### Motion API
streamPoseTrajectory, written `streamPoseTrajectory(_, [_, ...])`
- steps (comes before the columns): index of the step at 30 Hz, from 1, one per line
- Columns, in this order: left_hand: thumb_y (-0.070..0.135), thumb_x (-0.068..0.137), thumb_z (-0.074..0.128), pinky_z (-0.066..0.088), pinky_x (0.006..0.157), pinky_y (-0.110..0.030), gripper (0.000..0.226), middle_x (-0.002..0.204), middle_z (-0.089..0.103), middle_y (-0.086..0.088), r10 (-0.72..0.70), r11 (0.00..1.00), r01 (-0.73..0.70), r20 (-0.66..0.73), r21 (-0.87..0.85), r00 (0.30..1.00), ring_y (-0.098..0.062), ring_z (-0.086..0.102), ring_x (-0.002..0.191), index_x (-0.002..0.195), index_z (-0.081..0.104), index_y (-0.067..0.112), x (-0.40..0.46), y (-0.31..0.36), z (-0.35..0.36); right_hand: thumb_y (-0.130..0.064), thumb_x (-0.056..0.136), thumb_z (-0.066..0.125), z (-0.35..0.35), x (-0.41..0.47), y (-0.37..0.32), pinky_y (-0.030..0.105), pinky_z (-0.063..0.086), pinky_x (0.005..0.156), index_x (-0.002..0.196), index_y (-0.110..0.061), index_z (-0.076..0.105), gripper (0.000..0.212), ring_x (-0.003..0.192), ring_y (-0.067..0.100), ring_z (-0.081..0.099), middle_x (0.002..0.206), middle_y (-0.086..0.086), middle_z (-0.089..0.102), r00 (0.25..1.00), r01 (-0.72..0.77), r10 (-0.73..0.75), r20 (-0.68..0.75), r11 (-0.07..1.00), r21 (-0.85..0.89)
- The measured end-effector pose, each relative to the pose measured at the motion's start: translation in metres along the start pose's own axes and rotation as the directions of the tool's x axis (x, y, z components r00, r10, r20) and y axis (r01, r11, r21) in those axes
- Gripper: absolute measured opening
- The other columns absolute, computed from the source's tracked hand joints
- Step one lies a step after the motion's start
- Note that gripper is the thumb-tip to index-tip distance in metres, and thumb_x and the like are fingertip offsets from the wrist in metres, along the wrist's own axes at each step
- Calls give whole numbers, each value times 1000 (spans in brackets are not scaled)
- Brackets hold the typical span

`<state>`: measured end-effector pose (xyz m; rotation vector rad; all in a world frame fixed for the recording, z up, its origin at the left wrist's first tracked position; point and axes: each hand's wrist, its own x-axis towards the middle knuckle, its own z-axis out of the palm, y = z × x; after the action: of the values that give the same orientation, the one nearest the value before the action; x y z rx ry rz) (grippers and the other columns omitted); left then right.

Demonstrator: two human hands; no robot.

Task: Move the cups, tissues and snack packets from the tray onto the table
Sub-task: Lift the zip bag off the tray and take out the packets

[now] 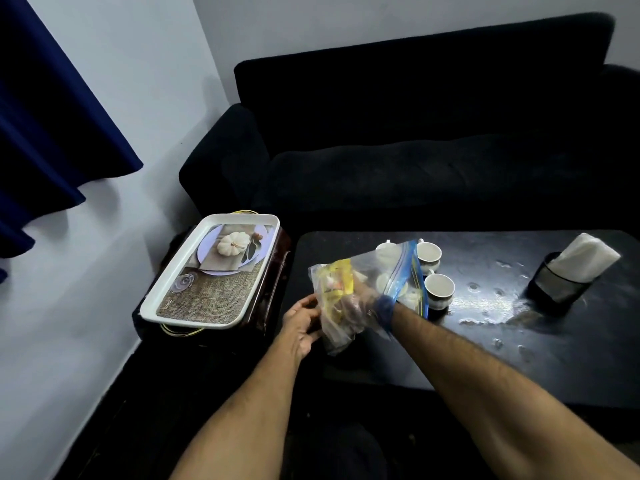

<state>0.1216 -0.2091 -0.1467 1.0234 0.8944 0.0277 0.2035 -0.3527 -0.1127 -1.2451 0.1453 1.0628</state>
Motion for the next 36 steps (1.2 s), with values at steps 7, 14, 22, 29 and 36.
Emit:
streamPoseTrajectory(7, [39, 92, 62, 56, 87, -51, 41, 101, 74, -20, -70, 995, 71, -10, 64, 997, -36, 69, 100, 106, 73, 3, 6, 13, 4, 3, 94, 51, 2, -9, -16, 40, 55, 85, 137, 3, 45, 44, 129, 46, 46, 146, 34, 40, 989, 143, -130, 74, 966, -216])
streamPoseTrajectory(14, [32, 90, 68, 54, 93, -52, 40, 114, 70, -20, 16, 996, -10, -60, 88, 998, -37, 67, 106, 115, 69, 1, 0, 23, 5, 5, 90, 60, 7, -14, -25, 47, 43, 102, 143, 1, 40, 56, 115, 32, 52, 141, 26, 48, 978, 206, -197, 62, 905, -372])
streamPoseTrajectory(22, [32, 99, 54, 46, 54, -23, 32, 85, 67, -6, 333, 935, -270, -311, 228, 890, -18, 60, 70, 111, 69, 6, -10, 50, -1, 13, 86, 54, 8, -29, -36, 46, 57, 74, 115, 9, 62, 30, 86, 34, 63, 97, 19, 62, 940, 314, -336, -53, 917, -245])
streamPoseTrajectory(29, [22, 101, 48, 54, 64, -38, 34, 68, 59, -8, 296, 955, -279, -453, 105, 841, -24, 58, 63, 69, 54, 13, -18, 67, -9, 5, 65, 76, 8, -45, -61, 35, 56, 51, 101, -5, 70, 37, 63, 28, 71, 77, 18, 72, 914, 381, -379, -147, 924, -11])
streamPoseTrajectory(36, [23, 95, 62, 60, 75, -51, 26, 94, 70, -22, 7, 997, -2, -58, 73, 998, -35, 71, 84, 108, 62, 1, -34, 50, -11, 0, 75, 70, 11, -49, -60, 27, 51, 43, 80, -27, 73, 27, 45, 14, 66, 64, 7, 67, 850, 444, -479, -218, 875, -191])
